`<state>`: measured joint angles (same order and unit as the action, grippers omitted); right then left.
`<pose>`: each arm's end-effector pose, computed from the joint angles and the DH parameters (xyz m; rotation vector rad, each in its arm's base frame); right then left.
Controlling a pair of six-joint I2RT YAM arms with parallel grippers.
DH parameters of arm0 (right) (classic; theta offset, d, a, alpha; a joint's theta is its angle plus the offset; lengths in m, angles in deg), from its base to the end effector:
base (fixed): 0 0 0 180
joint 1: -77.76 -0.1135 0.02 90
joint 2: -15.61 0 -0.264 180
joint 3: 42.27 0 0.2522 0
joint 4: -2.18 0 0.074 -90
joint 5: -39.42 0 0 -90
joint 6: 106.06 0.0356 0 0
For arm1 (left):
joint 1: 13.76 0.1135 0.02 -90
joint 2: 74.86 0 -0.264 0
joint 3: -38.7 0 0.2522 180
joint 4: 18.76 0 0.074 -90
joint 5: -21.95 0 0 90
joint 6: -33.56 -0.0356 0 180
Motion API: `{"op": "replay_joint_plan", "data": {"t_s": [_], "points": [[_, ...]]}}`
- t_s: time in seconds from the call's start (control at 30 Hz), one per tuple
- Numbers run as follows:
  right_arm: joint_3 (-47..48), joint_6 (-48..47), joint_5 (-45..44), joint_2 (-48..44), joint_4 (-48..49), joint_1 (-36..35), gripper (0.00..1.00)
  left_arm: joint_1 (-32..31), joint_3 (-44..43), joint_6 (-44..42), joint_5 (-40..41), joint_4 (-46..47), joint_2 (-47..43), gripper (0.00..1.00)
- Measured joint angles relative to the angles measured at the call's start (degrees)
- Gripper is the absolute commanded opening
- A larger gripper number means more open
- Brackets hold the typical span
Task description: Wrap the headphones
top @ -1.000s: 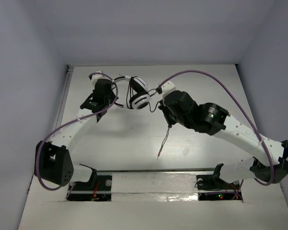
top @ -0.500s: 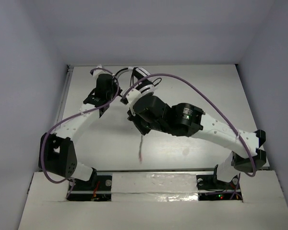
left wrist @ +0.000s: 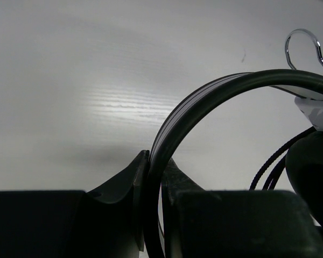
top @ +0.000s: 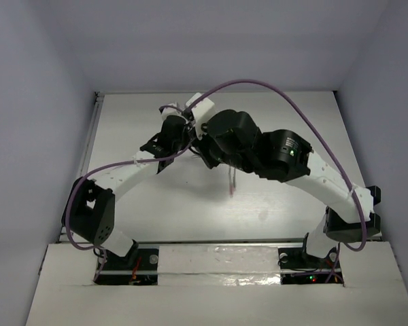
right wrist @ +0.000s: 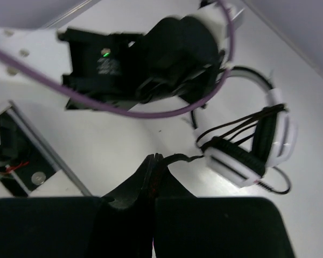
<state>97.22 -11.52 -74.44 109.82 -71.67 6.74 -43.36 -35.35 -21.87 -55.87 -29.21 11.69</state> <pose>0.1146 0.2889 0.5050 -0.9000 1.8383 0.4000 0.3085 -0.1666 0.2800 -0.2273 1.9861 -0.5215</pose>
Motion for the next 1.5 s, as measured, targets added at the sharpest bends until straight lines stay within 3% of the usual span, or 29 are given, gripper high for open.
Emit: {"op": "replay_joint_plan", "data": {"t_s": [0.27,0.53,0.8,1.03,1.27,1.5], "points": [[0.1,-2.3,-4.5,-0.2,0.5,8.2,0.0,-3.6,9.1,-4.3,-1.3,1.9,-2.3,0.0],[-9.0,-5.2,-10.2,-0.9,5.4,16.1,0.0,-6.1,14.4,-8.0,-3.1,-0.8,-14.0,0.0],[-17.6,-7.3,-14.2,-3.1,11.3,23.2,0.0,-6.4,15.1,-10.1,-4.9,-6.8,-23.0,0.0],[-16.8,-8.7,-14.7,-4.4,14.6,25.3,0.0,-6.3,15.1,-10.7,-6.4,-10.2,-23.5,0.0],[-23.1,-8.5,-13.6,-4.7,19.0,30.0,0.01,-6.4,14.7,-12.9,-10.2,-11.5,-25.6,0.0],[-27.7,-8.0,-13.0,-4.3,22.6,32.4,0.08,-6.7,9.7,-18.0,-15.2,-14.8,-26.5,0.0]]}}
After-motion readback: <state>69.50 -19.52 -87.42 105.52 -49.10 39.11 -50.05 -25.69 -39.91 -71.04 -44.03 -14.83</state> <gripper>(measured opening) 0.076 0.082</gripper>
